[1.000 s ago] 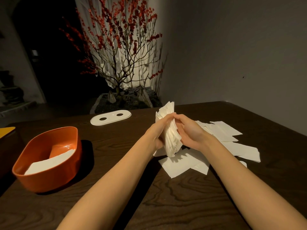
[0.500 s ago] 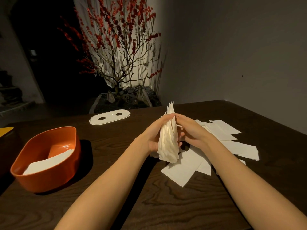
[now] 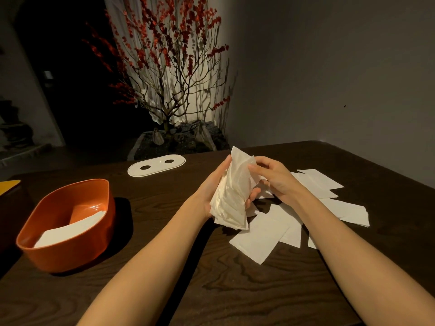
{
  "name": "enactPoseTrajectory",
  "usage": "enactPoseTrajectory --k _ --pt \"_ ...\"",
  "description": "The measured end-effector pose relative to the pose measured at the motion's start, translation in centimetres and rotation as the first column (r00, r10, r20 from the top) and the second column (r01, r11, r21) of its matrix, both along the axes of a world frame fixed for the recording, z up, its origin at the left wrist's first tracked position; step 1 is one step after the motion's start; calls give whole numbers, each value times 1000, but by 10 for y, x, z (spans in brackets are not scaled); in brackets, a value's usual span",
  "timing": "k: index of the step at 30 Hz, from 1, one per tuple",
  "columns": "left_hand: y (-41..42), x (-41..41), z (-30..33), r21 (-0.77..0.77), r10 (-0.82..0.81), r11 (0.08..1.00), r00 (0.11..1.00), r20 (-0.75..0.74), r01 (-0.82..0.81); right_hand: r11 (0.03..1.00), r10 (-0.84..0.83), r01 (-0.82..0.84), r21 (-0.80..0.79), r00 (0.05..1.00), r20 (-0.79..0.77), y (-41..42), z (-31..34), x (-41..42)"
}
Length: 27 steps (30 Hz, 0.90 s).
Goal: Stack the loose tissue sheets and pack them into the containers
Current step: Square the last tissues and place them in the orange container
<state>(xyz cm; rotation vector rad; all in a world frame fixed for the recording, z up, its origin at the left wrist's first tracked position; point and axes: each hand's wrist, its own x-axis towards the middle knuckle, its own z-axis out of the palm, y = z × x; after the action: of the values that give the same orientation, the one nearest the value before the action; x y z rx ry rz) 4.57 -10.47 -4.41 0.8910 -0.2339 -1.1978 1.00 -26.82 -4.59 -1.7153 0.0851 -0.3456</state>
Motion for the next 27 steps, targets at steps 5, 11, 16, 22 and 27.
enactPoseTrajectory --k 5,11,16,22,27 --pt "0 5 -4 15 7 1000 994 -105 -6 993 3 2 -119 999 45 3 -1 0" --pt "3 7 -5 19 80 997 993 -86 -79 985 -52 71 -158 991 121 3 -2 1" --pt "2 10 -8 22 208 978 978 -28 -208 991 -110 117 -62 988 111 -1 1 0" --pt "4 7 -7 32 250 968 968 -27 -249 907 250 -244 343 968 30 -1 16 -23" --pt "-1 9 -11 56 286 954 951 115 -293 958 154 -167 -232 985 -75 13 9 -15"
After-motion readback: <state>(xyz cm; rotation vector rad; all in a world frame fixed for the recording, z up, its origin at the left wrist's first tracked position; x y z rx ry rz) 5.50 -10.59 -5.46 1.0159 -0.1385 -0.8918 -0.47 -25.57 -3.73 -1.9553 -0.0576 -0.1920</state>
